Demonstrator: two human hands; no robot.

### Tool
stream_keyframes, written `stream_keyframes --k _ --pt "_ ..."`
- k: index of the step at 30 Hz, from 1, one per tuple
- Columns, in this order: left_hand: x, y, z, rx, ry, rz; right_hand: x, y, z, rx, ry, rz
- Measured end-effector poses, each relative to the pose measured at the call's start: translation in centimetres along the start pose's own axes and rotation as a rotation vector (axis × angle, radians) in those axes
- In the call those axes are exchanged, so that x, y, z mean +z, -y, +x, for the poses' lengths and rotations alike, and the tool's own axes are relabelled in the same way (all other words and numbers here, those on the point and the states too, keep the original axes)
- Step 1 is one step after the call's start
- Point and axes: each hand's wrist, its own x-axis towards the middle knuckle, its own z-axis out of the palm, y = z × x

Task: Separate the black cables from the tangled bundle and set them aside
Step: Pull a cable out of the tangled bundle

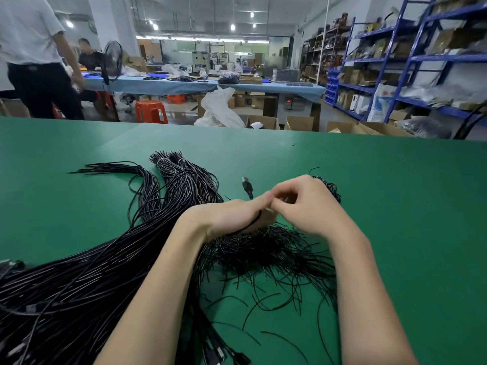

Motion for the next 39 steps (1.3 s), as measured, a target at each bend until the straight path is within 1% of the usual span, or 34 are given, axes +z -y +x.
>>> stream_keyframes --k 1,2,3,4,6,8,9,11,13,15,17,18,19,20,22,23,24,26,28,29,31,33,34,36,39 --pt "-0.1 0.3 0.3 -0.002 -0.074 -0.012 0.1 0.4 0.1 -0.016 -0.053 0.024" --pt "-0.2 0.2 0.7 -0.014 -0.135 -0.109 0.4 0.7 0.2 -0.035 -0.117 0.056" --pt "-0.2 0.0 1.1 -0.002 -0.161 -0.244 0.7 1.1 0.3 -0.049 -0.178 0.103" --pt "0.2 -0.2 1.6 0.057 -0.163 -0.378 1.0 1.4 0.4 -0.056 -0.223 0.166" --pt "0.8 -0.3 2.6 0.222 -0.224 -0.656 1.3 1.6 0.6 -0.048 -0.237 0.353" --pt "0.6 0.1 3.4 0.325 -0.263 -0.943 1.5 1.4 0.5 -0.026 -0.168 0.511" --pt "0.4 0.2 3.4 0.376 -0.234 -1.065 1.7 1.2 0.3 -0.006 -0.118 0.573" --pt "0.1 0.5 2.8 0.506 -0.092 -1.266 2.5 0.8 0.1 0.061 -0.004 0.742" --pt "-0.1 0.5 2.1 0.610 0.034 -1.378 3.3 0.4 0.0 0.131 0.095 0.883" --pt "-0.2 0.4 1.7 0.647 0.126 -1.448 3.7 -0.4 -0.3 0.175 0.188 0.891" --pt "-0.4 0.3 1.1 0.666 0.207 -1.452 3.7 -1.2 -0.9 0.208 0.307 0.865" --pt "-0.6 0.5 0.9 0.654 0.247 -1.401 3.5 -1.6 -1.2 0.212 0.361 0.854" --pt "-0.7 0.7 0.6 0.627 0.302 -1.316 3.2 -1.9 -1.6 0.204 0.404 0.809" --pt "-0.8 0.8 0.3 0.586 0.376 -1.210 2.8 -2.1 -1.8 0.187 0.426 0.699" --pt "-0.8 0.7 -0.3 0.469 0.550 -0.963 1.7 -2.2 -1.7 0.148 0.422 0.412" --pt "-0.7 0.4 -0.4 0.402 0.614 -0.837 1.1 -2.1 -1.6 0.144 0.412 0.310" --pt "-0.6 0.1 -0.4 0.331 0.640 -0.733 0.5 -1.7 -1.4 0.149 0.396 0.256" --pt "-0.3 -0.9 -0.2 0.180 0.587 -0.606 -0.6 -0.7 -1.0 0.141 0.330 0.165" --pt "0.0 -1.4 0.1 0.055 0.457 -0.530 -1.4 0.1 -0.6 0.097 0.202 0.045" --pt "0.0 -1.4 0.2 0.032 0.382 -0.521 -1.7 0.5 -0.5 0.069 0.120 0.010" --pt "-0.1 -1.4 0.5 0.104 0.256 -0.643 -1.9 1.2 -0.4 0.031 -0.049 0.024" --pt "-0.2 -1.4 0.8 0.199 0.136 -0.808 -1.6 1.6 -0.3 0.025 -0.190 0.135" --pt "-0.2 -1.4 1.0 0.230 0.068 -0.857 -1.2 1.8 -0.3 0.033 -0.233 0.211" --pt "-0.1 -1.3 1.4 0.279 -0.030 -0.920 -0.3 2.1 -0.2 0.095 -0.255 0.399" --pt "0.2 -1.0 1.7 0.326 -0.078 -1.052 1.2 2.0 -0.3 0.227 -0.259 0.607"
